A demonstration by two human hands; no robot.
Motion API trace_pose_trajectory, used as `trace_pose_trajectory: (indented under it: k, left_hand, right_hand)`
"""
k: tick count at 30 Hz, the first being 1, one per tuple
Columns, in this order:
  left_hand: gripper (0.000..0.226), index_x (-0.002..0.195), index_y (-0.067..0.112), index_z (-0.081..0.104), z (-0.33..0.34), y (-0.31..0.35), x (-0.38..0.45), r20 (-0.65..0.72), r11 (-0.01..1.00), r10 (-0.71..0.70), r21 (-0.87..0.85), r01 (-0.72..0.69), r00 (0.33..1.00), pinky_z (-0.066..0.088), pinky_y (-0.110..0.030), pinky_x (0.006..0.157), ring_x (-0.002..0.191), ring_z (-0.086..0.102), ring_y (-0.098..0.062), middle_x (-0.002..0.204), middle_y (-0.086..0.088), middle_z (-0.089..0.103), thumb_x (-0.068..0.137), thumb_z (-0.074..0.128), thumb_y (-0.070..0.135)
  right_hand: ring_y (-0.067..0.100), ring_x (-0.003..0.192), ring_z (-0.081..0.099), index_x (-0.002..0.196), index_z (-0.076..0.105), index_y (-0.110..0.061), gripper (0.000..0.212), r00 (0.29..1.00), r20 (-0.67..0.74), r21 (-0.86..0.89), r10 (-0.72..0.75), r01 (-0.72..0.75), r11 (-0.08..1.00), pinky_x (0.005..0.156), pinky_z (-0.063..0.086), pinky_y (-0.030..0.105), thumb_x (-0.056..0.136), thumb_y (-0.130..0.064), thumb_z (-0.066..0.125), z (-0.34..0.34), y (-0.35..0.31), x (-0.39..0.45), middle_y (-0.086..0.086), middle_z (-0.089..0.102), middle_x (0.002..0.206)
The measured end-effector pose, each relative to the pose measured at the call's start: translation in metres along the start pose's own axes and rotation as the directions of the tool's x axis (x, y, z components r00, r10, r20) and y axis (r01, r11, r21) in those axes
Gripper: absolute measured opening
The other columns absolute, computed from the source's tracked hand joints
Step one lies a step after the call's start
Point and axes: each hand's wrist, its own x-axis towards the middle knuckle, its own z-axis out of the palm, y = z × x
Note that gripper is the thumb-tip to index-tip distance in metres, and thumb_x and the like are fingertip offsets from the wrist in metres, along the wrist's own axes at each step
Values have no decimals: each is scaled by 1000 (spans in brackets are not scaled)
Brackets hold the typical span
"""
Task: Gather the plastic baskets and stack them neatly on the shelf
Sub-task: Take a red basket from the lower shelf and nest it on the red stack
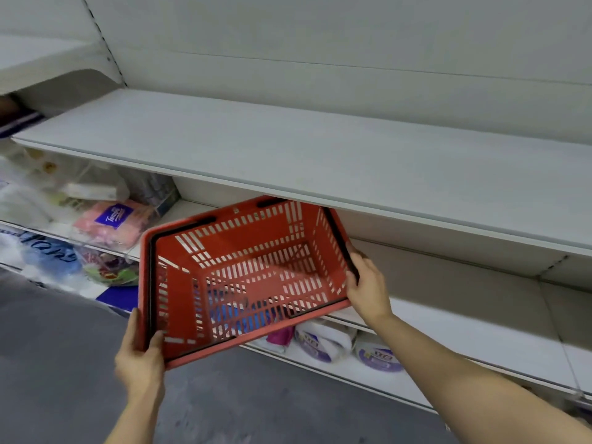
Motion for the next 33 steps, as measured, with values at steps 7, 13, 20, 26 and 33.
trace_pose_trajectory:
  k: [7, 13, 20, 26, 33]
  left_hand:
    - [60, 149, 4, 51, -32, 19, -42, -88, 999, 18, -36, -21, 996, 41, -31, 105, 121, 57, -20, 142, -10, 57, 92, 62, -13]
    - [59, 147, 3, 52, -78, 47, -101, -132, 995, 67, -64, -76, 989, 40, -34, 111, 129, 57, -24, 145, -13, 57, 92, 62, -15]
    - [59, 147, 9, 54, -131, 67, -212, -173, 986, 150, -45, -160, 974, 40, -40, 116, 128, 57, -16, 144, -5, 58, 93, 63, -11]
    - [59, 142, 11, 60, -172, 80, -314, -218, 974, 219, -10, -227, 951, 41, -36, 115, 124, 60, -13, 134, 4, 61, 89, 63, -15]
    - [60, 142, 11, 60, -210, 119, -383, -275, 958, 273, -5, -285, 922, 43, -41, 116, 125, 62, -16, 134, 4, 62, 88, 64, -14]
  right_hand:
    - [22, 106, 63, 138, 52, -20, 58, 992, -117, 98, 45, -34, 995, 94, 47, 27, 86, 5, 51, -12, -4, -33, 5, 67, 121]
    - [21, 108, 63, 141, 50, -22, 61, 993, -112, 163, 42, -23, 986, 92, 42, 19, 86, 4, 52, -54, -15, -77, 3, 65, 125]
    - [23, 112, 61, 140, 50, -24, 59, 995, -93, 263, 39, -13, 965, 90, 38, 18, 87, 2, 54, -134, -18, -152, 6, 64, 126]
    - [22, 109, 63, 137, 54, -27, 60, 996, -90, 303, 18, 10, 953, 96, 47, 33, 85, 2, 52, -214, -13, -220, 4, 66, 124]
    - [8, 103, 60, 136, 56, -25, 58, 992, -113, 362, -48, 86, 928, 84, 38, 7, 85, 2, 51, -283, -38, -264, -4, 66, 123]
